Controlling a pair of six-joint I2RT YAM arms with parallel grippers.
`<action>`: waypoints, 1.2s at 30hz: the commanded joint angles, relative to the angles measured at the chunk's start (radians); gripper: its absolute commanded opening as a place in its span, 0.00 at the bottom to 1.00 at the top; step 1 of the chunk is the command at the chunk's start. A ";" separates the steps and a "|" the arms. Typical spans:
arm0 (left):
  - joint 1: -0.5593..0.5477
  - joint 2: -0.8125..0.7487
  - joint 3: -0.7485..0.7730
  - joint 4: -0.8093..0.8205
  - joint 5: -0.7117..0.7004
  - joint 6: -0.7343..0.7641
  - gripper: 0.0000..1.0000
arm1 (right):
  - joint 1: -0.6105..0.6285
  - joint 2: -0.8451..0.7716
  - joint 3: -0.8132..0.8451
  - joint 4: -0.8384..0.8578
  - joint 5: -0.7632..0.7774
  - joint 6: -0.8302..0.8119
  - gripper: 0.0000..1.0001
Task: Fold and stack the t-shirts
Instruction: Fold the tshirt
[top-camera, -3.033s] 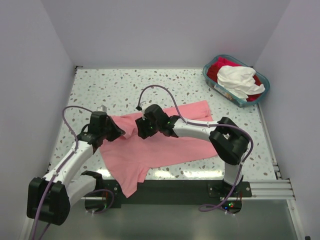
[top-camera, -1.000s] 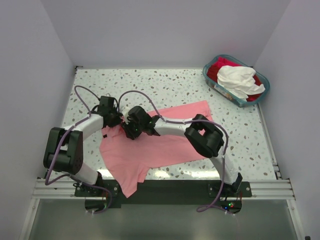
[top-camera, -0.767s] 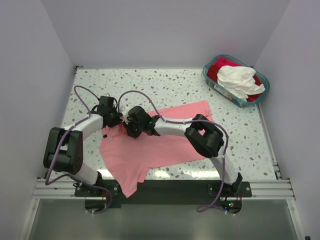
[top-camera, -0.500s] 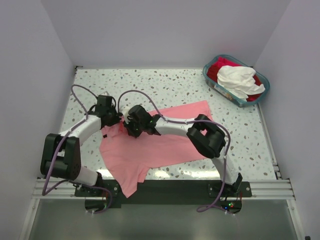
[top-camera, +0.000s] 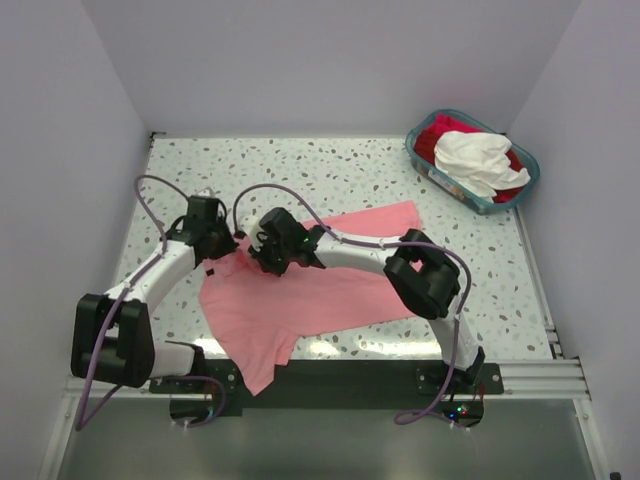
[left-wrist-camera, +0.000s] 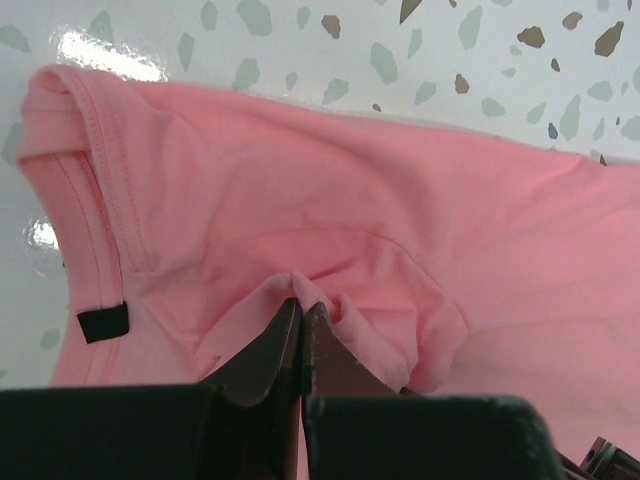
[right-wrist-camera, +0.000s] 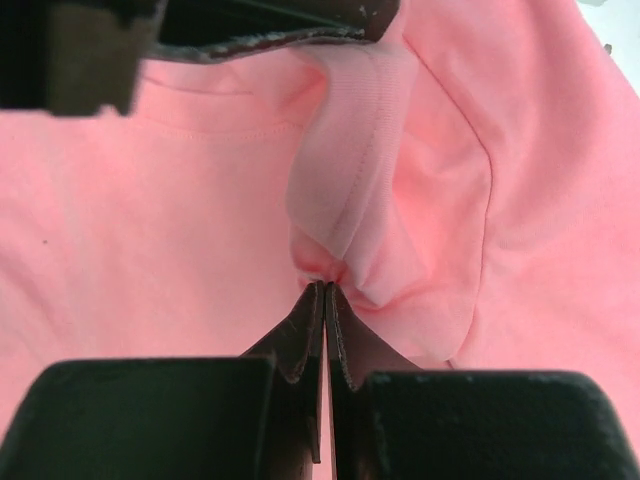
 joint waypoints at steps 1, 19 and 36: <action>0.010 -0.062 -0.026 -0.052 0.028 0.033 0.00 | -0.009 -0.067 -0.002 -0.038 -0.041 -0.084 0.00; -0.005 -0.154 -0.144 -0.127 0.258 0.019 0.00 | -0.053 -0.066 0.006 -0.119 -0.076 -0.207 0.01; -0.052 -0.191 -0.176 -0.195 0.272 -0.018 0.00 | -0.055 -0.066 0.020 -0.177 -0.122 -0.244 0.11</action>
